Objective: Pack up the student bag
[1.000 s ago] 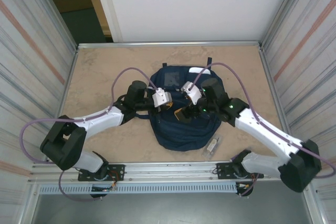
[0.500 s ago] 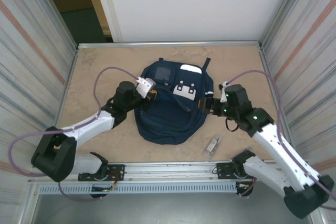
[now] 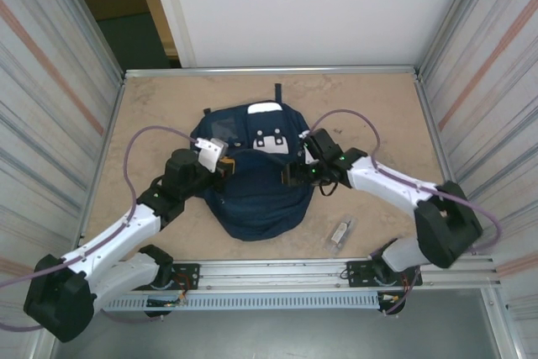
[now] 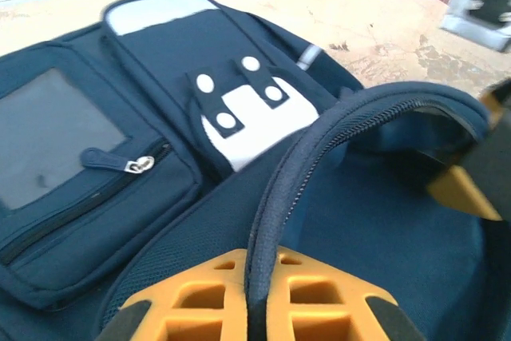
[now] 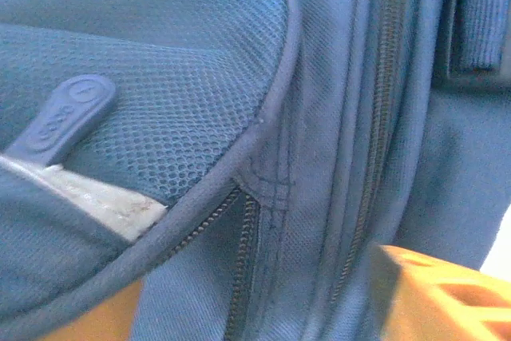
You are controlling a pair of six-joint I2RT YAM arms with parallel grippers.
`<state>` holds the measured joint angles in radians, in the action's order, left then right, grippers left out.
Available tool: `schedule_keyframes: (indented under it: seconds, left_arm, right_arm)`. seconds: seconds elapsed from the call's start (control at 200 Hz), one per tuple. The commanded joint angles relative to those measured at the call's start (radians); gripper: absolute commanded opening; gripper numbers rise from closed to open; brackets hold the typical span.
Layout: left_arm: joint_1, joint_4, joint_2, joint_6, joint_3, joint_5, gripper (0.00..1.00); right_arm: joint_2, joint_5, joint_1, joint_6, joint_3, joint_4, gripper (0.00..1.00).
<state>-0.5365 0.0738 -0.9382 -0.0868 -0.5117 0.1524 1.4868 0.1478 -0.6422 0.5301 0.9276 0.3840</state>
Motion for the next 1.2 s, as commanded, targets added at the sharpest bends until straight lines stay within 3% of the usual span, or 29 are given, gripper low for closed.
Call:
schedule_keyframes:
  seconds: [0.0,0.11,0.261,0.501,0.601,0.737,0.822,0.987,1.198]
  left_arm:
    - [-0.002,-0.004,0.049,-0.036,0.006,0.022,0.00]
    - [-0.002,-0.009,0.052,0.010,0.010,0.035,0.00]
    - [-0.001,0.048,0.033,0.016,0.014,-0.009,0.00]
    - [0.002,0.067,-0.064,0.033,-0.036,0.059,0.00]
    - [0.003,0.051,-0.092,0.038,-0.061,0.102,0.00]
    - [0.001,0.105,-0.098,0.021,-0.040,0.125,0.00]
    - [0.001,0.127,-0.091,0.019,-0.036,0.154,0.00]
    - [0.001,0.172,-0.076,-0.014,-0.014,0.145,0.00]
    - [0.002,0.194,-0.075,-0.025,0.008,0.146,0.00]
  right_arm:
    - [0.112,-0.023,0.048,-0.043,0.133,-0.080,0.65]
    - [0.174,-0.008,0.099,-0.051,0.228,-0.054,0.66]
    - [0.133,-0.007,0.130,0.019,0.266,0.083,0.78]
    - [-0.103,-0.180,0.132,0.199,0.081,0.351,0.81]
    - [-0.209,-0.284,0.131,0.404,-0.012,0.493,0.82]
    - [-0.321,-0.310,0.075,0.599,-0.134,0.626,0.81]
    - [-0.375,-0.329,0.024,0.682,-0.200,0.630,0.79]
    - [-0.385,-0.212,-0.003,0.738,-0.269,0.623,0.81]
    - [-0.304,-0.124,-0.054,0.770,-0.380,0.442,0.79]
